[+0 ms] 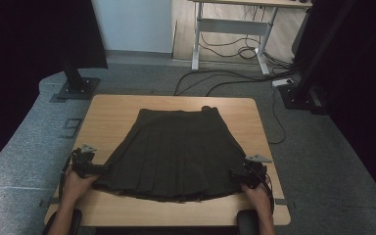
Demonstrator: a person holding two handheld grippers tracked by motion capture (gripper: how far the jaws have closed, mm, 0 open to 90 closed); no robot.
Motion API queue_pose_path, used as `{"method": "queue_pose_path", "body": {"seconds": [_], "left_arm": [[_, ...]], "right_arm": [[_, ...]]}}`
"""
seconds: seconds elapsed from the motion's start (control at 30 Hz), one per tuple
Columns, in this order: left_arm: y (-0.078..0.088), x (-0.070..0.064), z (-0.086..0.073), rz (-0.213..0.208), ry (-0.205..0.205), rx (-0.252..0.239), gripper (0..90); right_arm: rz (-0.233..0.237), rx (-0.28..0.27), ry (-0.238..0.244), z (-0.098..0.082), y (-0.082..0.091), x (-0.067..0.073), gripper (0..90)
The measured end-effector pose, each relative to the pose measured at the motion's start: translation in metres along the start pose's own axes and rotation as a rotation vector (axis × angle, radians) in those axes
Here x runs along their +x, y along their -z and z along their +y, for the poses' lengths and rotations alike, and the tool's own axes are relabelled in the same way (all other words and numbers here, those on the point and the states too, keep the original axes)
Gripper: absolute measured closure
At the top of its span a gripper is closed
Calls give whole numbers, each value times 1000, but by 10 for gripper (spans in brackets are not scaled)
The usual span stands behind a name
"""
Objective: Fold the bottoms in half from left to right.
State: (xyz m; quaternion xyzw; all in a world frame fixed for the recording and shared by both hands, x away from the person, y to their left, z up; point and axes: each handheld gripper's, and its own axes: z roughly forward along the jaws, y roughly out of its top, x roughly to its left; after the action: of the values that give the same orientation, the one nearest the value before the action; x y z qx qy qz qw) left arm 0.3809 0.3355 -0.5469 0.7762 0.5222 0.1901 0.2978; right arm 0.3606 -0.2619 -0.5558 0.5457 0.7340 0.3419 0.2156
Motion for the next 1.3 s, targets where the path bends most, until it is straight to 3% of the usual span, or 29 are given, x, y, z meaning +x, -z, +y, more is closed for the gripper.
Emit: {"method": "queue_pose_path", "body": {"seconds": [0.13,0.23,0.37,0.43,0.57,0.67,0.73,0.77,0.9,1.03,1.07,1.17,1.3], "left_arm": [[1,1,0,-13,-8,2,0],[3,3,4,-30,0,34,2],[9,5,14,-17,-26,14,0],[15,7,29,-47,-19,-37,0],[12,4,55,-53,-52,-55,0],[4,-2,76,-61,-80,-58,0],[0,-4,83,-62,-87,-57,0],[-8,-9,94,-60,-100,-46,0],[-29,-18,111,-39,-136,-20,0],[-57,-23,118,14,-172,35,0],[-57,-23,118,14,-172,35,0],[-78,-24,112,55,-214,109,0],[-80,-19,104,10,-133,56,15]], "right_arm": [[13,7,-6,0,1,-2,41],[22,19,-42,1,4,-4,42],[34,13,-40,2,11,-4,69],[45,2,-18,7,19,2,79],[66,-12,13,16,29,17,85],[125,-23,22,23,32,31,110],[138,-15,40,27,33,42,110],[144,-11,52,28,32,47,110],[170,16,82,29,28,66,107],[173,50,109,24,22,80,96],[173,50,109,24,22,80,96],[139,94,117,17,15,84,98],[70,140,121,9,6,82,109]]}}
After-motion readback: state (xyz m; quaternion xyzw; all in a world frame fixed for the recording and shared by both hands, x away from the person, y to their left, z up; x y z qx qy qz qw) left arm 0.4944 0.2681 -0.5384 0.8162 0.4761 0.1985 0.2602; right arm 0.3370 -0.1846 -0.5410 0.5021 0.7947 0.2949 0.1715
